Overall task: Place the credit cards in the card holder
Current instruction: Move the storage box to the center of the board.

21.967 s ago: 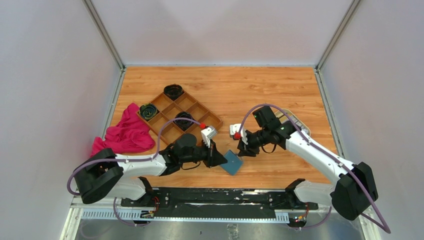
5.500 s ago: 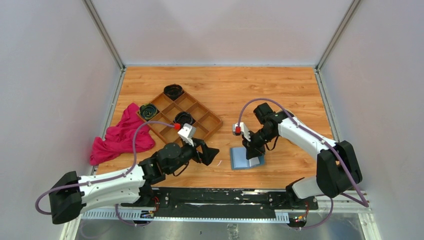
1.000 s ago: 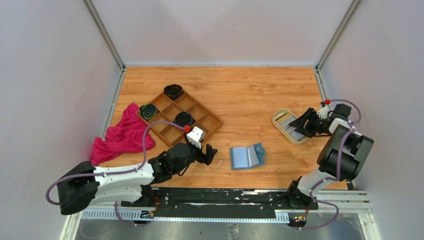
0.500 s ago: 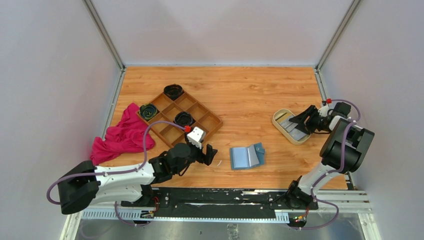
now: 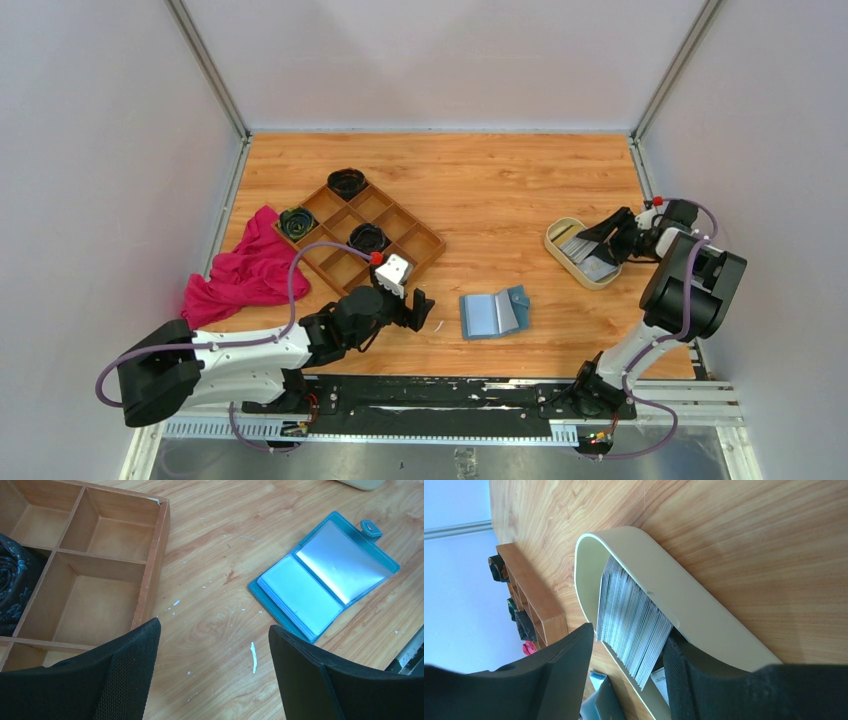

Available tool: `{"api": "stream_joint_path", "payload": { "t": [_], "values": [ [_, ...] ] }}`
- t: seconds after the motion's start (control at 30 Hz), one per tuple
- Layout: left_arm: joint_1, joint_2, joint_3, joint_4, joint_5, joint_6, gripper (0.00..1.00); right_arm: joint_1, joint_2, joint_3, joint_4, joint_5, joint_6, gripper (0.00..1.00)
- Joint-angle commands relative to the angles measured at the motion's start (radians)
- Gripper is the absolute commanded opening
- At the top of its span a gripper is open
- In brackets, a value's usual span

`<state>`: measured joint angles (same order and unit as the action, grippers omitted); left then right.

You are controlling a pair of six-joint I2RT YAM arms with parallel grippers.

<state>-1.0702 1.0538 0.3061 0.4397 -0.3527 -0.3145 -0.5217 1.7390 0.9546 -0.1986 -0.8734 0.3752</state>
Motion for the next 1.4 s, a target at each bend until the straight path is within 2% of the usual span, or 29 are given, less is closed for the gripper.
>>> {"api": "stream_joint_path", "payload": {
  "t": [0.0, 0.33, 0.67, 1.0, 1.37],
  "values": [
    [0.0, 0.009, 0.01, 0.014, -0.028, -0.003, 0.84, 0.012, -0.015, 0.016, 0.017, 0.017, 0.031, 0.56],
    [-0.001, 0.009, 0.009, 0.014, -0.028, -0.004, 0.84, -0.004, -0.102, -0.016, -0.007, 0.007, 0.01, 0.54],
    [0.0, 0.016, 0.013, 0.014, -0.026, -0.003, 0.84, -0.018, -0.073, -0.016, -0.026, 0.01, -0.006, 0.49],
    [0.0, 0.037, 0.023, 0.014, -0.02, -0.005, 0.84, 0.05, 0.052, 0.046, -0.037, 0.055, -0.015, 0.55],
    [0.0, 0.035, 0.021, 0.014, -0.023, -0.007, 0.84, 0.058, -0.033, 0.032, -0.032, 0.06, -0.037, 0.53]
  ]
}}
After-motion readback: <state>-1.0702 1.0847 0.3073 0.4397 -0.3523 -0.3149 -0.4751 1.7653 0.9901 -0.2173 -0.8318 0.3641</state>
